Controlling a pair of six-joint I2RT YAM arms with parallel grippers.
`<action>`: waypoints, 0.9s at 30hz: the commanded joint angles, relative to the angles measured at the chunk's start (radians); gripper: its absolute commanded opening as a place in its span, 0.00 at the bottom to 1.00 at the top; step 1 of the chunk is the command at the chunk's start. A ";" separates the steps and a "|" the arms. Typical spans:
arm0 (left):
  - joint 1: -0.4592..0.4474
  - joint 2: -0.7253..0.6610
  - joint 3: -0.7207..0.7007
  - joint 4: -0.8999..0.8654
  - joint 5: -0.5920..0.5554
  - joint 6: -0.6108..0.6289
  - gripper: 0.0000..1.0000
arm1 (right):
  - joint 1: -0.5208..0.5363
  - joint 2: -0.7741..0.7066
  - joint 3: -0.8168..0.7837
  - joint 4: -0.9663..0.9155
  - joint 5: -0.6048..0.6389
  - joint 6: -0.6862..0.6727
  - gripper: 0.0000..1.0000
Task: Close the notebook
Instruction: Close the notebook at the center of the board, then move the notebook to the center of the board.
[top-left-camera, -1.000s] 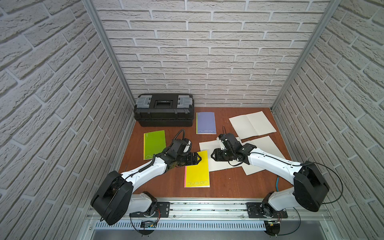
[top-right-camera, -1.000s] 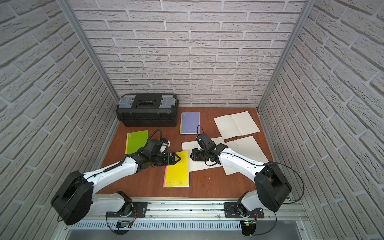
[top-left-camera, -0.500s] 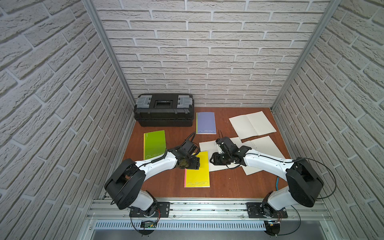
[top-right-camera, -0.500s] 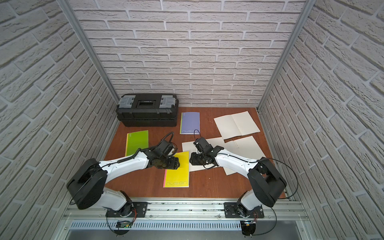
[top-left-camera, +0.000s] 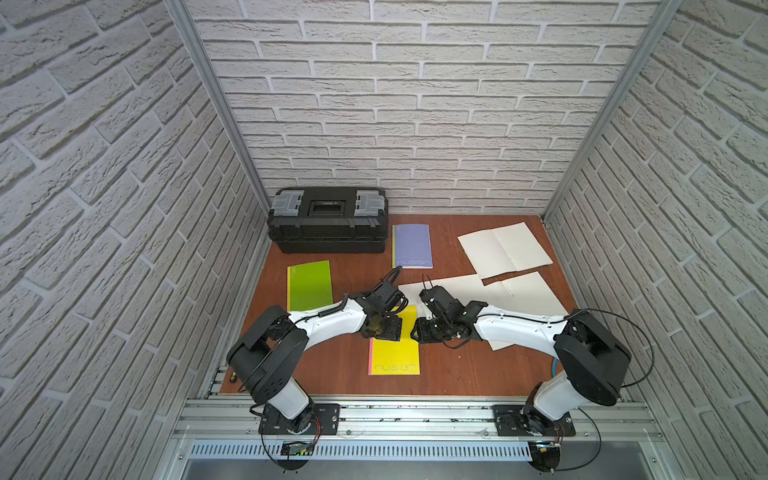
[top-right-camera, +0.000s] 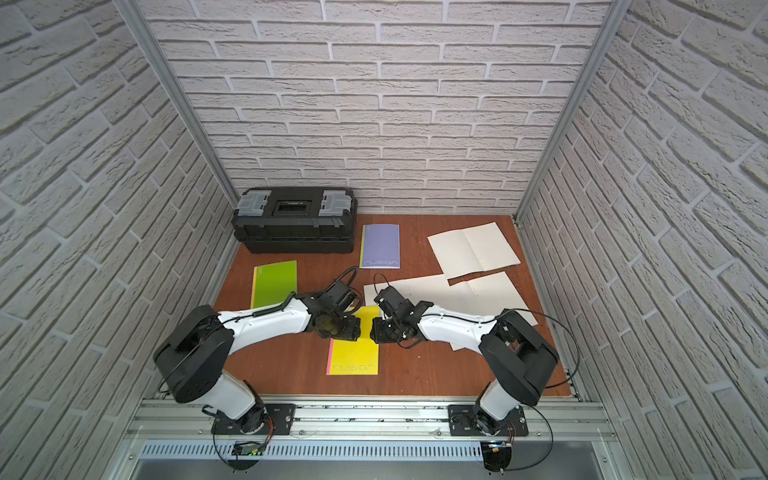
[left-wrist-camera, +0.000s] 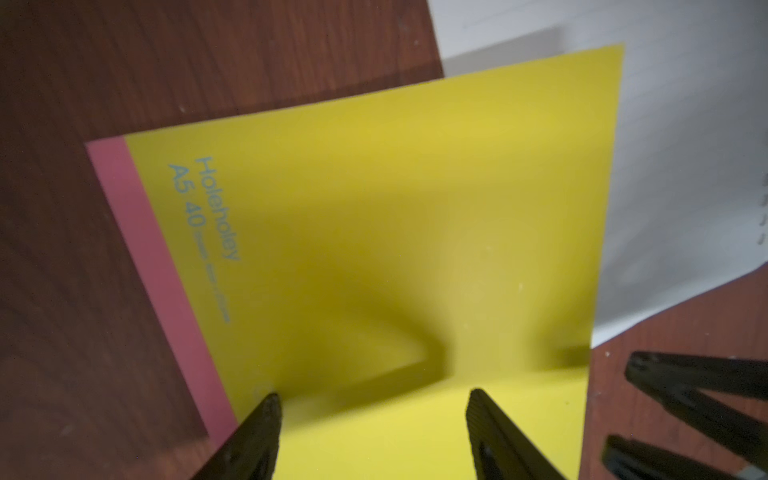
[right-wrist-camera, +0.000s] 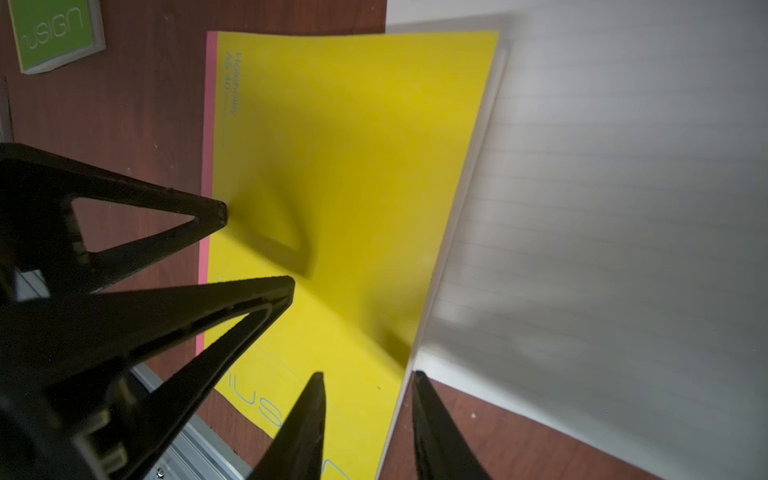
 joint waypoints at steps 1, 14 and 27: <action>-0.007 0.038 -0.014 -0.026 -0.024 0.000 0.71 | 0.019 0.008 -0.016 0.039 0.000 0.021 0.35; -0.002 -0.001 -0.028 -0.034 -0.051 -0.013 0.71 | 0.044 0.029 -0.044 0.061 0.005 0.049 0.31; 0.036 -0.127 -0.064 -0.117 -0.101 -0.015 0.73 | 0.050 0.048 -0.044 0.062 0.006 0.054 0.28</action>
